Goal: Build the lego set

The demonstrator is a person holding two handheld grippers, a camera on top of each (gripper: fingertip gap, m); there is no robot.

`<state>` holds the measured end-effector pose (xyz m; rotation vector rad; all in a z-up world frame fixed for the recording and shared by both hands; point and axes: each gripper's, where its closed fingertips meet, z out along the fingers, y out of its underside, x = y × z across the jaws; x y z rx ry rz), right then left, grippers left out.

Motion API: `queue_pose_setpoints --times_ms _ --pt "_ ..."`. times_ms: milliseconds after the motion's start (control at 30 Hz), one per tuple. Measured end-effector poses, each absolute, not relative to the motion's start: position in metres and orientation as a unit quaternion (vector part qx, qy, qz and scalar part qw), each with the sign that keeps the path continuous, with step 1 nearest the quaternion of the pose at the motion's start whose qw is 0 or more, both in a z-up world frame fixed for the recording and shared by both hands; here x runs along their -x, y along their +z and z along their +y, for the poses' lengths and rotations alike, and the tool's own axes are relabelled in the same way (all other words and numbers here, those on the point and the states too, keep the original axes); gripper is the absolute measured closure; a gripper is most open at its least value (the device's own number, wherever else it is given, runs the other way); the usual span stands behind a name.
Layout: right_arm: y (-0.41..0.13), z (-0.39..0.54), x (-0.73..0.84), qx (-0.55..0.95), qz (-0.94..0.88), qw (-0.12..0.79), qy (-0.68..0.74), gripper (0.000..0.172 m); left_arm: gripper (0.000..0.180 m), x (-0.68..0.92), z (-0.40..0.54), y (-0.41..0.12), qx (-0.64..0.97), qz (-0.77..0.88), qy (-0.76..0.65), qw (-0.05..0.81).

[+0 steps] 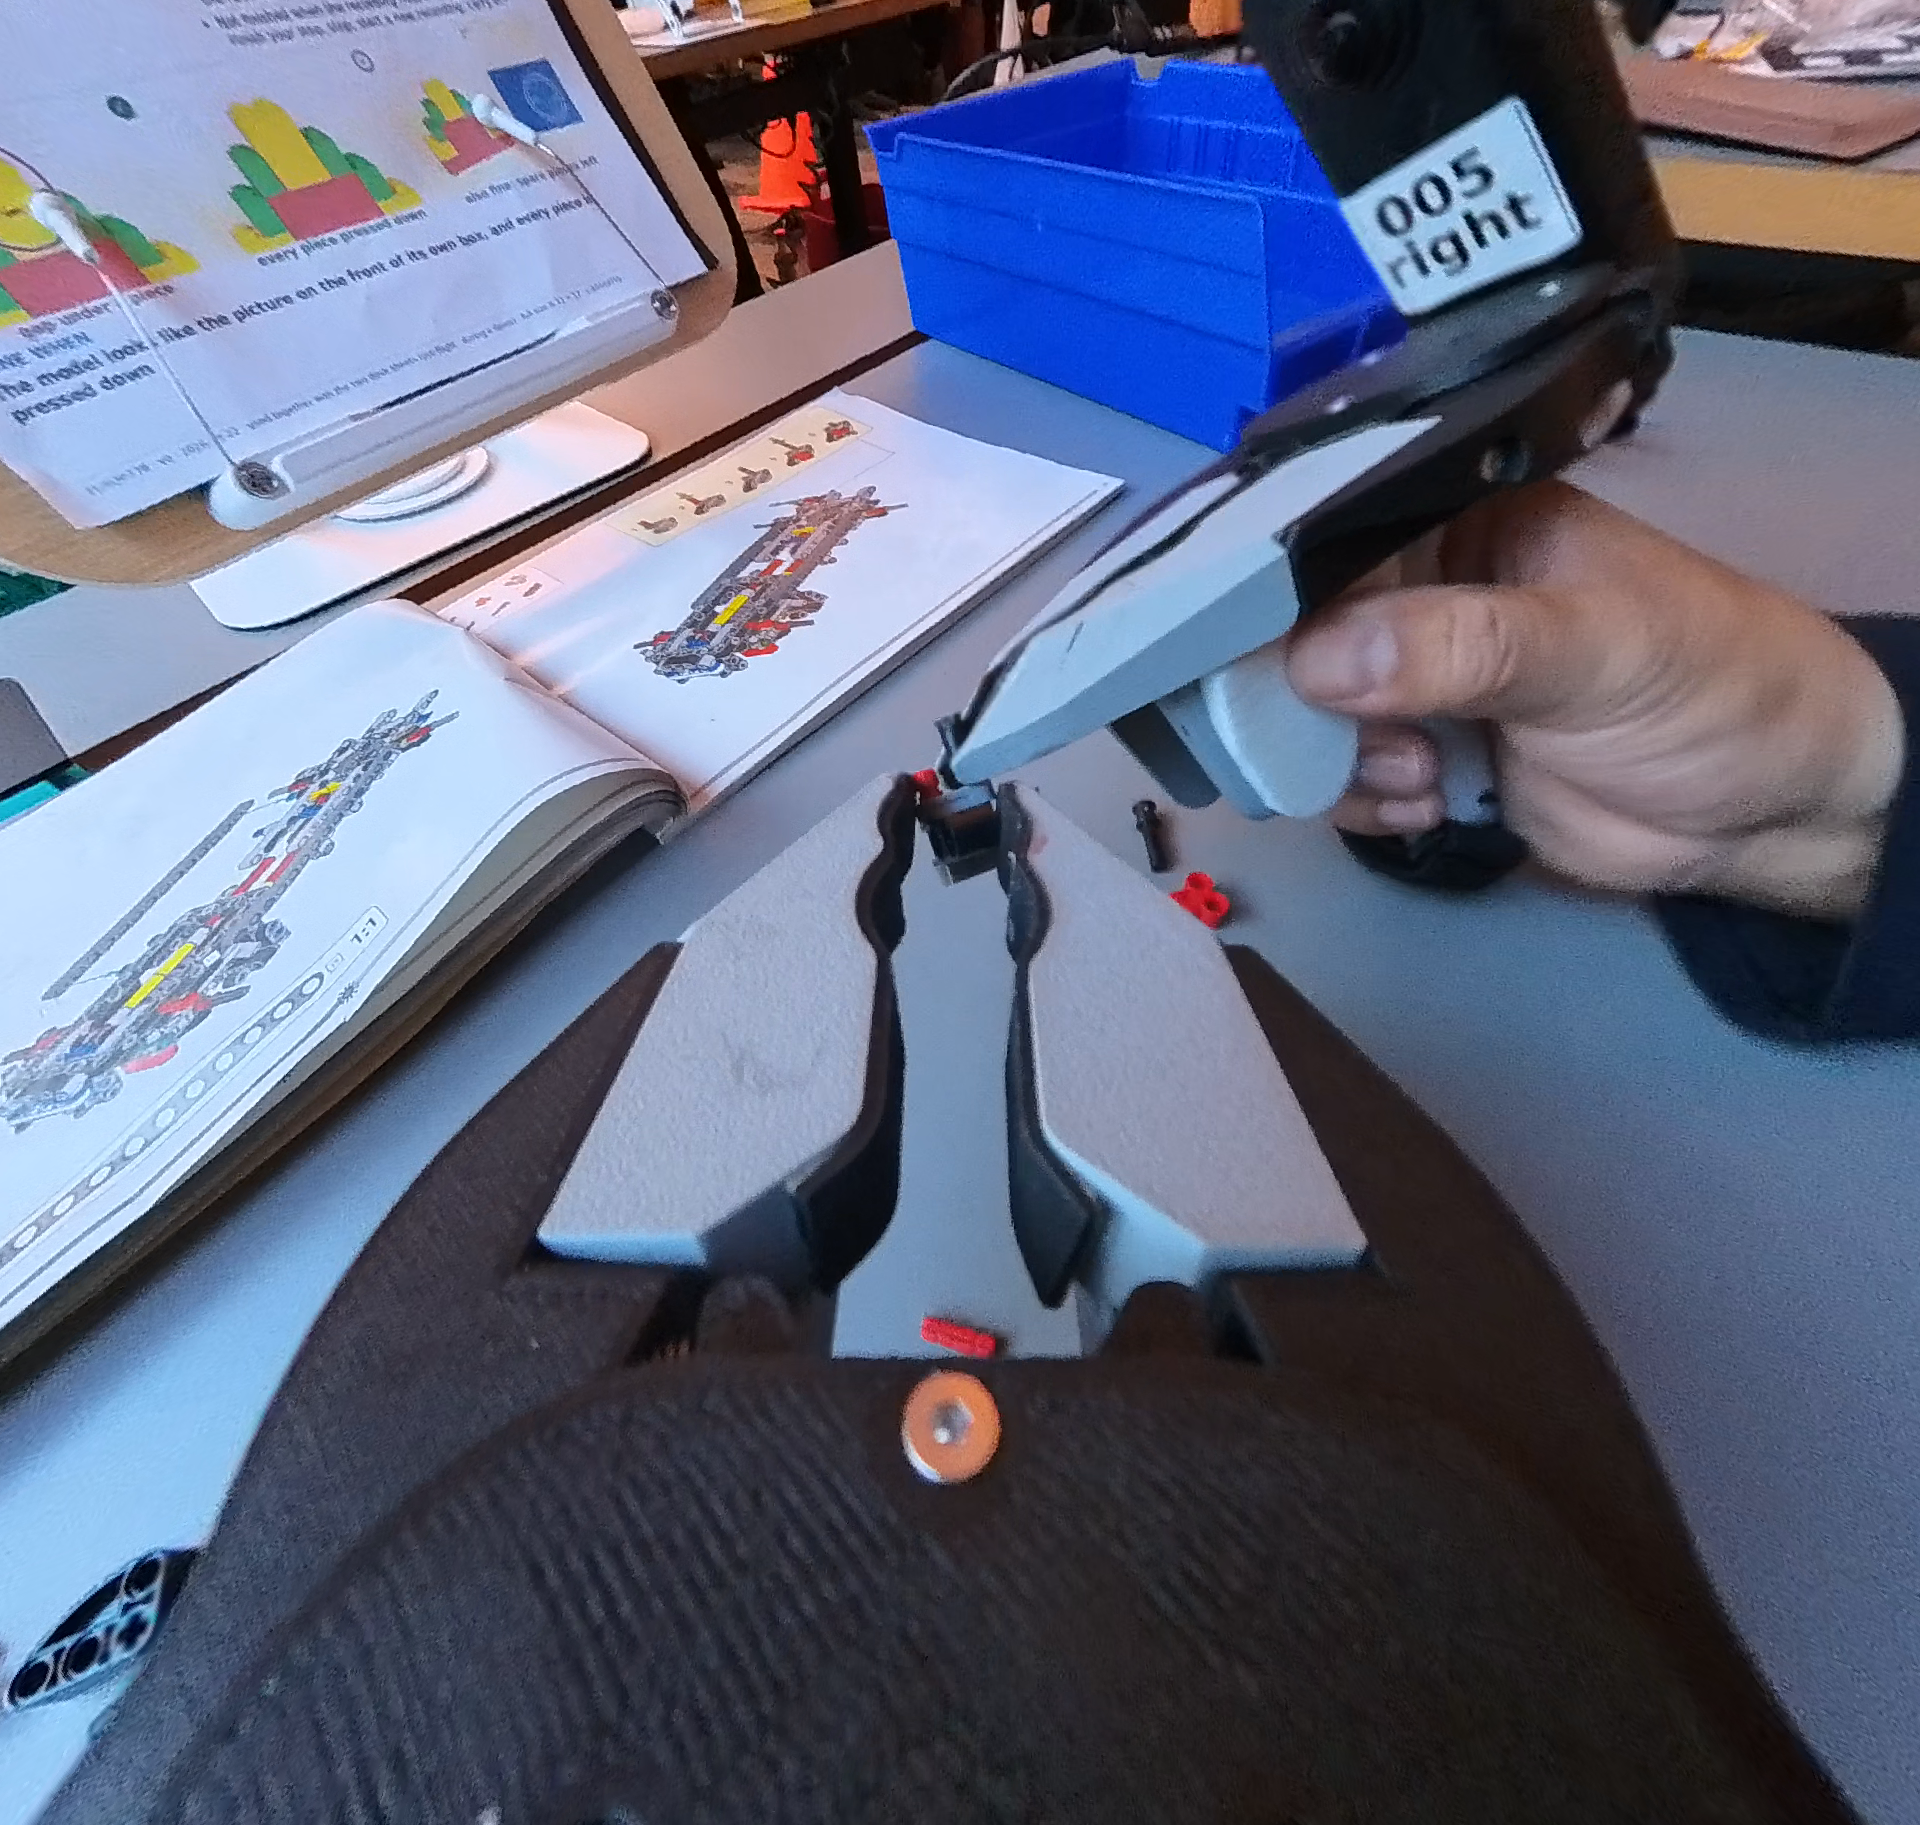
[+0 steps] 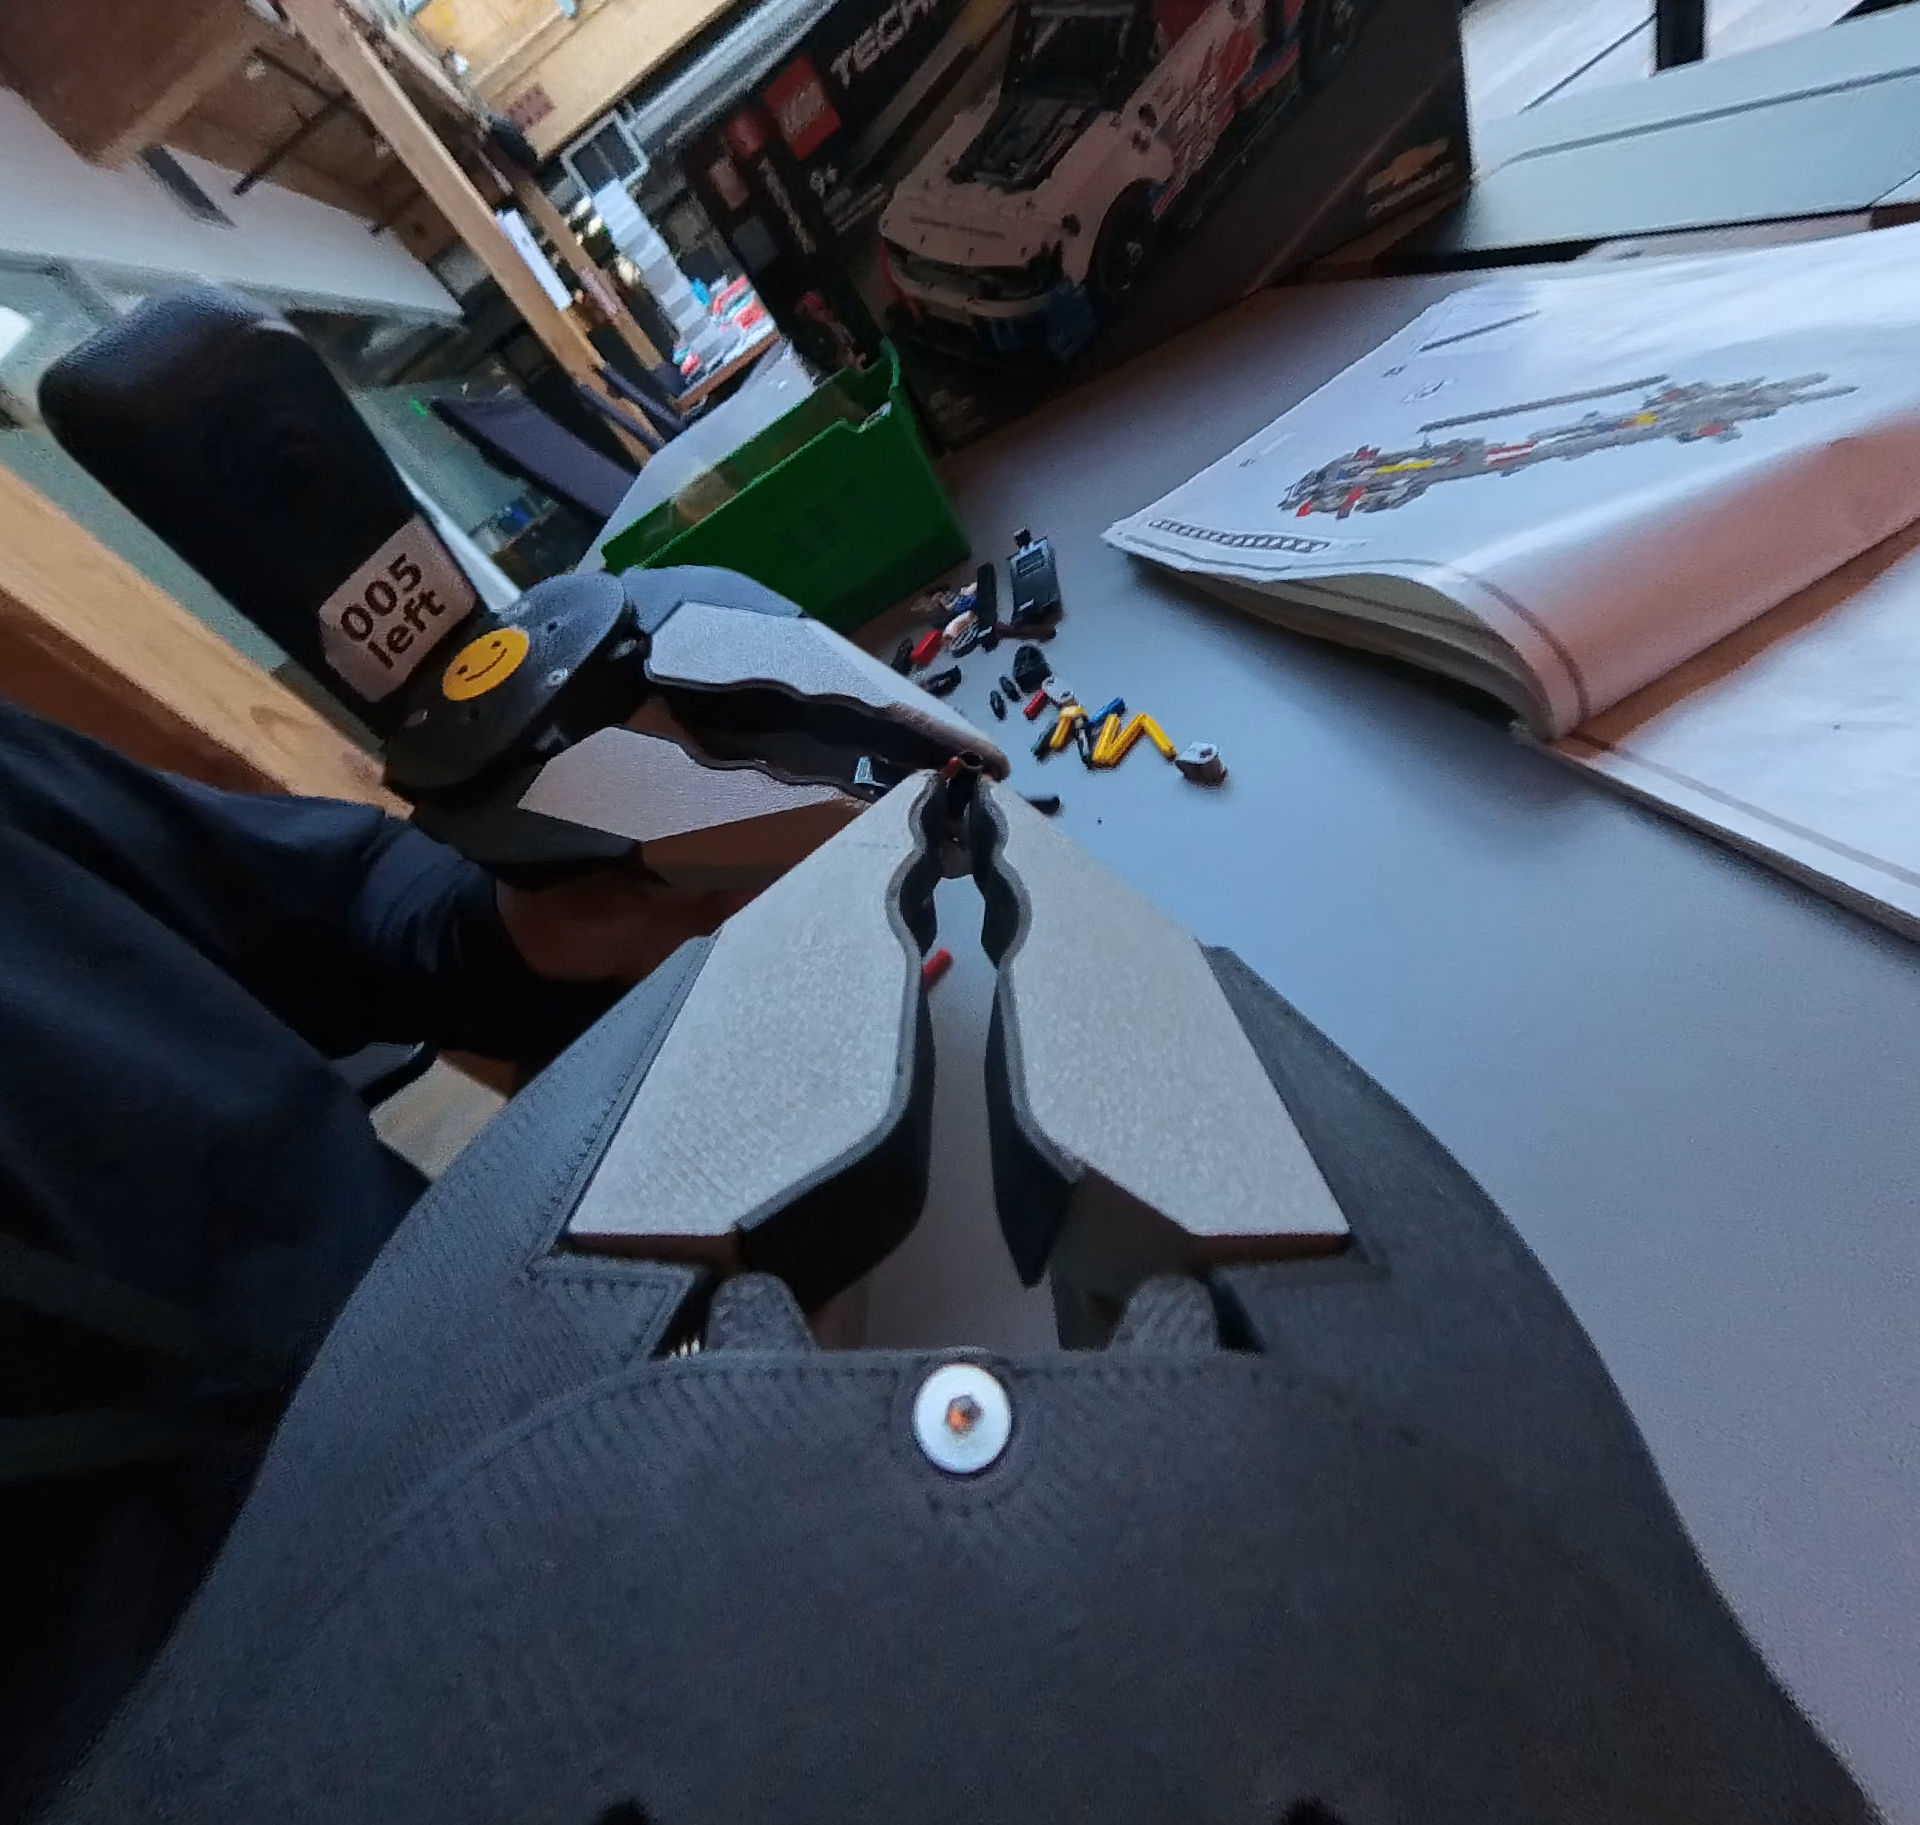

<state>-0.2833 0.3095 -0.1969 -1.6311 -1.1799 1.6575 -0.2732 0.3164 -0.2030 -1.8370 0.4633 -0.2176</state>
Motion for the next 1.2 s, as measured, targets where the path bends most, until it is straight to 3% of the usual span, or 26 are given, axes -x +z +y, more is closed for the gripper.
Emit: queue_pose_setpoints --times_ms 167,633,967,1200 --pt "-0.185 0.320 0.292 0.619 -0.387 0.330 0.599 0.172 0.166 0.281 0.324 -0.193 0.776 0.143 -0.134 0.600" --pt "-0.177 0.339 0.314 0.633 -0.282 0.366 0.620 0.172 0.166 0.302 0.340 -0.186 0.766 0.035 -0.195 0.611" --pt "-0.174 0.342 0.321 0.629 -0.242 0.365 0.643 0.172 0.166 0.309 0.342 -0.183 0.761 0.014 -0.194 0.619" --pt "-0.176 0.334 0.322 0.599 -0.297 0.285 0.687 0.172 0.167 0.310 0.338 -0.185 0.769 0.038 -0.181 0.612"
